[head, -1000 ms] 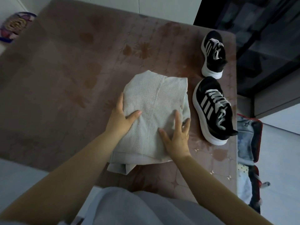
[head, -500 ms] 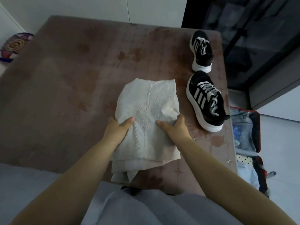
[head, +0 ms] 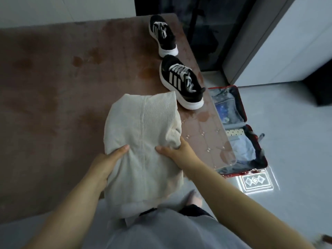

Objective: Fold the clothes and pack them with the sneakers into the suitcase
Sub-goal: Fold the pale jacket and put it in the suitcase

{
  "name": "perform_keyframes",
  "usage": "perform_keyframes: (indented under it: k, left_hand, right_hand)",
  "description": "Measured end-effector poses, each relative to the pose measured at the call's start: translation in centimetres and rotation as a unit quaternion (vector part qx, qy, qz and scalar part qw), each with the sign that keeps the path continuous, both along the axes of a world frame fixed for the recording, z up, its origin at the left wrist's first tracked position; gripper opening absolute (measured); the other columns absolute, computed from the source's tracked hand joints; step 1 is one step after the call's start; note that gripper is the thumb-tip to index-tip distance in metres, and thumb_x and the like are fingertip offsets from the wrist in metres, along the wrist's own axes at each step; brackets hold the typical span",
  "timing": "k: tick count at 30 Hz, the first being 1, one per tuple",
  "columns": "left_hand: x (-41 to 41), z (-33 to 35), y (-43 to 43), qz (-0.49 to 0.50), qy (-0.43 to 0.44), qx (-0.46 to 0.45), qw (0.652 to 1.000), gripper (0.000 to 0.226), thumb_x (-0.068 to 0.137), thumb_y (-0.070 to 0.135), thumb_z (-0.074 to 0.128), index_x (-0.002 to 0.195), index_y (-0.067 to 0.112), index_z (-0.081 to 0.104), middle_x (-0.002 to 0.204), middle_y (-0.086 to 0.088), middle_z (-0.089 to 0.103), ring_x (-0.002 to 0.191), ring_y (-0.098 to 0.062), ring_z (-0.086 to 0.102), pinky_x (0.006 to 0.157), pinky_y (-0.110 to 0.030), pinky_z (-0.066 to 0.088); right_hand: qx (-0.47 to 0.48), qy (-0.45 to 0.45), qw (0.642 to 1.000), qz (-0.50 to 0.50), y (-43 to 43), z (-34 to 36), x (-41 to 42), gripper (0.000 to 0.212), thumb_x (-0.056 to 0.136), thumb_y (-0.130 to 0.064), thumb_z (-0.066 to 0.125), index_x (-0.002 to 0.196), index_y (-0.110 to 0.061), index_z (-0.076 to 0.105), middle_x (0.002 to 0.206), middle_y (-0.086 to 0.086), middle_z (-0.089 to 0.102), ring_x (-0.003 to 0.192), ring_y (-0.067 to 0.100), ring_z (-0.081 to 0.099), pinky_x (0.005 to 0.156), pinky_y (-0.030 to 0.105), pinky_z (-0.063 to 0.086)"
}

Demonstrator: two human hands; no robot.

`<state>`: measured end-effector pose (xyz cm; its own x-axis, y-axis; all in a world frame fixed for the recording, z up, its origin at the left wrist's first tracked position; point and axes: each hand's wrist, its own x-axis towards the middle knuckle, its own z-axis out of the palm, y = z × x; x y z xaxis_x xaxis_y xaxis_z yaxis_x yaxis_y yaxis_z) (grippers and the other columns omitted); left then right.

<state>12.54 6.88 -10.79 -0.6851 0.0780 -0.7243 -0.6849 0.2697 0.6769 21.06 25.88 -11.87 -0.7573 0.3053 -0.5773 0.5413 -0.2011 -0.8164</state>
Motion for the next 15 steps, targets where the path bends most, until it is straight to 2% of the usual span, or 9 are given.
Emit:
perform_keyframes:
  k: [2, 3, 5, 7, 9, 11, 12, 13, 15]
  left_hand:
    - [2.1, 1.8, 1.8, -0.003, 0.015, 0.031, 0.999, 0.052, 0.062, 0.036, 0.079, 0.102, 0.007, 0.063, 0.084, -0.004, 0.067, 0.08, -0.02, 0.064, 0.078, -0.032, 0.049]
    - [3.2, 2.6, 3.0, -0.008, 0.022, 0.049, 0.999, 0.055, 0.056, 0.038, 0.081, 0.098, 0.006, 0.064, 0.08, -0.004, 0.069, 0.076, -0.019, 0.065, 0.073, -0.03, 0.048]
    - [5.1, 4.3, 5.9, -0.029, 0.054, 0.07, 0.996, 0.081, 0.023, 0.054, 0.088, 0.088, 0.011, 0.066, 0.075, -0.002, 0.073, 0.07, -0.016, 0.07, 0.067, -0.027, 0.048]
    - [6.5, 5.4, 9.5, -0.062, 0.083, 0.08, 0.991, 0.092, 0.003, 0.058, 0.085, 0.081, 0.013, 0.068, 0.073, 0.002, 0.074, 0.068, -0.01, 0.07, 0.069, -0.027, 0.048]
    - [7.9, 6.2, 14.0, -0.109, 0.103, 0.101, 0.983, 0.087, 0.005, 0.055, 0.086, 0.08, 0.012, 0.07, 0.075, 0.001, 0.074, 0.07, -0.011, 0.071, 0.071, -0.028, 0.051]
    - [9.8, 6.9, 19.7, -0.175, 0.12, 0.124, 0.969, 0.09, 0.003, 0.058, 0.085, 0.08, 0.014, 0.07, 0.075, 0.003, 0.074, 0.069, -0.009, 0.07, 0.06, -0.021, 0.053]
    - [10.9, 6.9, 22.8, -0.205, 0.124, 0.135, 0.961, 0.091, 0.004, 0.059, 0.084, 0.082, 0.014, 0.07, 0.075, 0.003, 0.074, 0.07, -0.008, 0.07, 0.055, -0.018, 0.052]
    - [11.9, 6.4, 26.0, -0.23, 0.122, 0.141, 0.955, 0.091, 0.007, 0.058, 0.085, 0.085, 0.014, 0.07, 0.078, 0.003, 0.074, 0.071, -0.009, 0.07, 0.054, -0.016, 0.052]
    - [14.2, 4.9, 32.1, -0.275, 0.099, 0.147, 0.945, 0.081, 0.02, 0.05, 0.088, 0.091, 0.015, 0.07, 0.086, 0.001, 0.075, 0.08, -0.013, 0.071, 0.063, -0.021, 0.055]
  right_hand:
    - [-0.007, 0.035, 0.999, -0.015, 1.6, 1.2, 2.5, 0.06, 0.066, -0.03, 0.083, 0.118, -0.032, 0.053, 0.109, -0.017, 0.064, 0.098, 0.003, 0.062, 0.087, 0.025, 0.051]
    - [-0.012, 0.053, 0.998, -0.022, 2.8, 1.8, 3.8, 0.057, 0.067, -0.026, 0.083, 0.116, -0.032, 0.054, 0.106, -0.018, 0.065, 0.094, -0.002, 0.063, 0.08, 0.017, 0.052]
    - [-0.021, 0.086, 0.995, -0.037, 5.8, 2.8, 6.4, 0.055, 0.069, -0.017, 0.081, 0.117, -0.029, 0.055, 0.106, -0.016, 0.067, 0.093, -0.003, 0.064, 0.075, 0.012, 0.051]
    - [-0.025, 0.105, 0.992, -0.064, 9.4, 3.6, 9.2, 0.057, 0.069, -0.011, 0.08, 0.119, -0.025, 0.054, 0.107, -0.012, 0.068, 0.097, 0.002, 0.064, 0.082, 0.017, 0.053]
    - [-0.033, 0.115, 0.989, -0.09, 13.3, 3.4, 12.3, 0.053, 0.069, -0.01, 0.08, 0.112, -0.027, 0.056, 0.098, -0.013, 0.07, 0.091, 0.001, 0.066, 0.075, 0.017, 0.054]
    - [-0.051, 0.11, 0.985, -0.122, 17.7, 2.9, 15.7, 0.05, 0.066, -0.015, 0.082, 0.108, -0.027, 0.057, 0.092, -0.012, 0.071, 0.081, -0.001, 0.067, 0.062, 0.016, 0.053]
    - [-0.061, 0.103, 0.983, -0.141, 20.0, 2.5, 17.7, 0.052, 0.065, -0.017, 0.083, 0.11, -0.025, 0.057, 0.093, -0.009, 0.071, 0.08, 0.001, 0.068, 0.061, 0.017, 0.053]
    - [-0.069, 0.095, 0.981, -0.157, 22.3, 2.0, 19.6, 0.055, 0.065, -0.019, 0.083, 0.113, -0.022, 0.058, 0.098, -0.005, 0.071, 0.085, 0.005, 0.068, 0.067, 0.021, 0.054]
    - [-0.08, 0.076, 0.975, -0.193, 26.5, 1.1, 23.5, 0.059, 0.064, -0.021, 0.083, 0.118, -0.017, 0.058, 0.105, 0.002, 0.071, 0.096, 0.017, 0.068, 0.081, 0.031, 0.054]
